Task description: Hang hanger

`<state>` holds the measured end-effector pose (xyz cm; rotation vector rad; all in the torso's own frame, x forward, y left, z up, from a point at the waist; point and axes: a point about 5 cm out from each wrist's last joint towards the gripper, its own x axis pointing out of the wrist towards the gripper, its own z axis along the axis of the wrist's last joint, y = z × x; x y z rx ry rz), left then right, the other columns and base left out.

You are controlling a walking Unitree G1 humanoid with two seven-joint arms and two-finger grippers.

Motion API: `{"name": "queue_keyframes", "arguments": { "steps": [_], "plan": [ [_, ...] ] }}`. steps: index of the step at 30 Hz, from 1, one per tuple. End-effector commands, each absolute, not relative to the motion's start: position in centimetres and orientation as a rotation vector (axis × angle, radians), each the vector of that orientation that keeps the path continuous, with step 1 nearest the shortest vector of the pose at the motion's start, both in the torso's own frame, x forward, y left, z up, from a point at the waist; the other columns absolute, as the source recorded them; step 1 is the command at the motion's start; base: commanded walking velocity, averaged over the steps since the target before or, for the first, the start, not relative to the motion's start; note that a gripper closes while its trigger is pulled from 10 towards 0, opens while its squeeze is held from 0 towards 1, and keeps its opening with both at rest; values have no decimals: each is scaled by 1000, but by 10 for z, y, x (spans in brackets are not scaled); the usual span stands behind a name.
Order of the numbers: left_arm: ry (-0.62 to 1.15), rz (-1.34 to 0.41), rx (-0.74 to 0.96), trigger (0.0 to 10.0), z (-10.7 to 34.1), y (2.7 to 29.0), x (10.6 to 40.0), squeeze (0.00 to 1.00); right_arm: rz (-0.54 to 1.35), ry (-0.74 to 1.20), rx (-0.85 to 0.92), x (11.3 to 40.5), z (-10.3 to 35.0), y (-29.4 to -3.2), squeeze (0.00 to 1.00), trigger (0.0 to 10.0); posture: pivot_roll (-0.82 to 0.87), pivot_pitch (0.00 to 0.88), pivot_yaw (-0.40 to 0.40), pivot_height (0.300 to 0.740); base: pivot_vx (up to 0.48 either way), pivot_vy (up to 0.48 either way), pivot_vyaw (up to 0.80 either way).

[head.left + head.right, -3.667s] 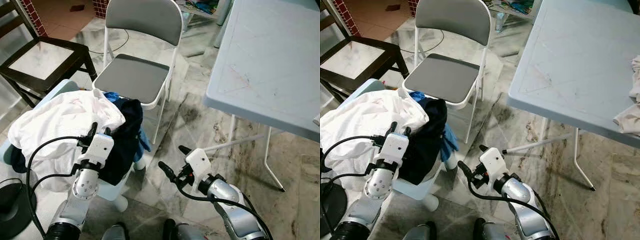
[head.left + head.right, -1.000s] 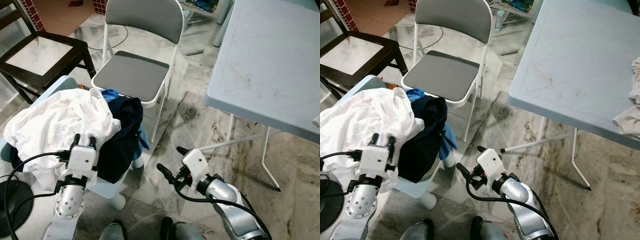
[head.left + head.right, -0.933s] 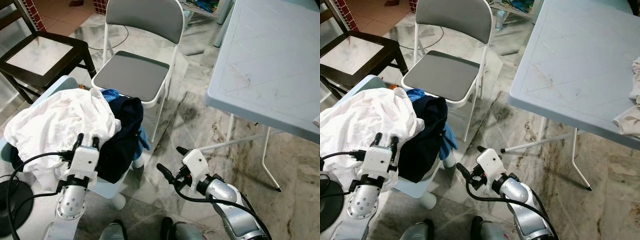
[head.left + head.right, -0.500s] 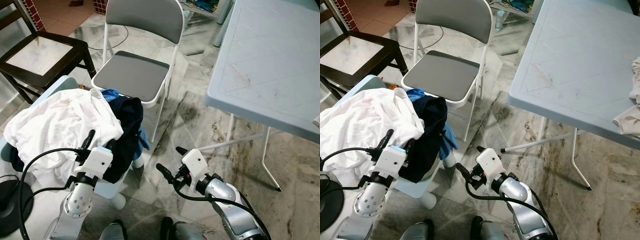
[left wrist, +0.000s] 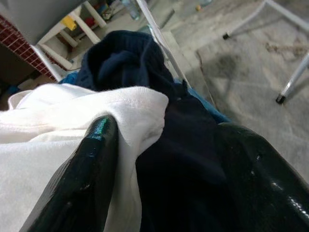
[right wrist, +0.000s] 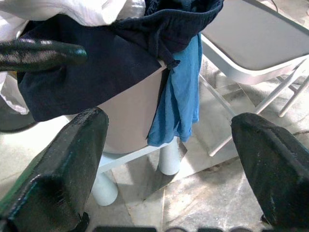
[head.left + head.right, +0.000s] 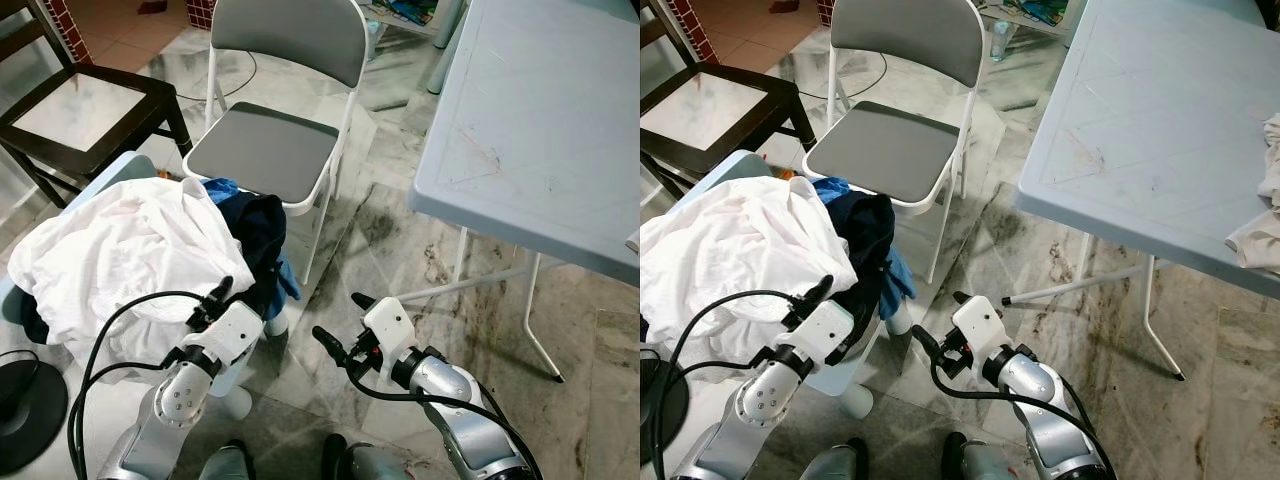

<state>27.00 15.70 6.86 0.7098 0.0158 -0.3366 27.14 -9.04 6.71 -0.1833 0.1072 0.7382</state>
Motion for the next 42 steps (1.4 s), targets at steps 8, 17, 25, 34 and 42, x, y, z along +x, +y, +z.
{"name": "queue_keyframes", "arguments": {
  "steps": [8, 17, 25, 34, 42],
  "plan": [
    [131, -294, 796, 0, 54, 178, 264, 0, 727, 135, -179, 268, 61, -94, 0, 10000, 171, 250, -73, 740, 0, 0, 0],
    [135, -213, 790, 0, 54, 190, 263, 0, 728, 130, -194, 268, 61, -97, 0, 10000, 177, 253, -73, 740, 0, 0, 0],
    [75, -81, 684, 0, 68, 200, 267, 0, 730, 118, -182, 275, 67, -104, 0, 10000, 185, 253, -72, 740, 0, 0, 0],
    [-90, 112, 488, 0, 97, 218, 270, 0, 725, 109, -187, 281, 70, -108, 0, 10000, 205, 257, -76, 740, 0, 0, 0],
    [-93, 151, 404, 0, 98, 224, 265, 0, 723, 104, -196, 285, 70, -106, 0, 10000, 226, 270, -82, 740, 0, 0, 0]
  ]
}}
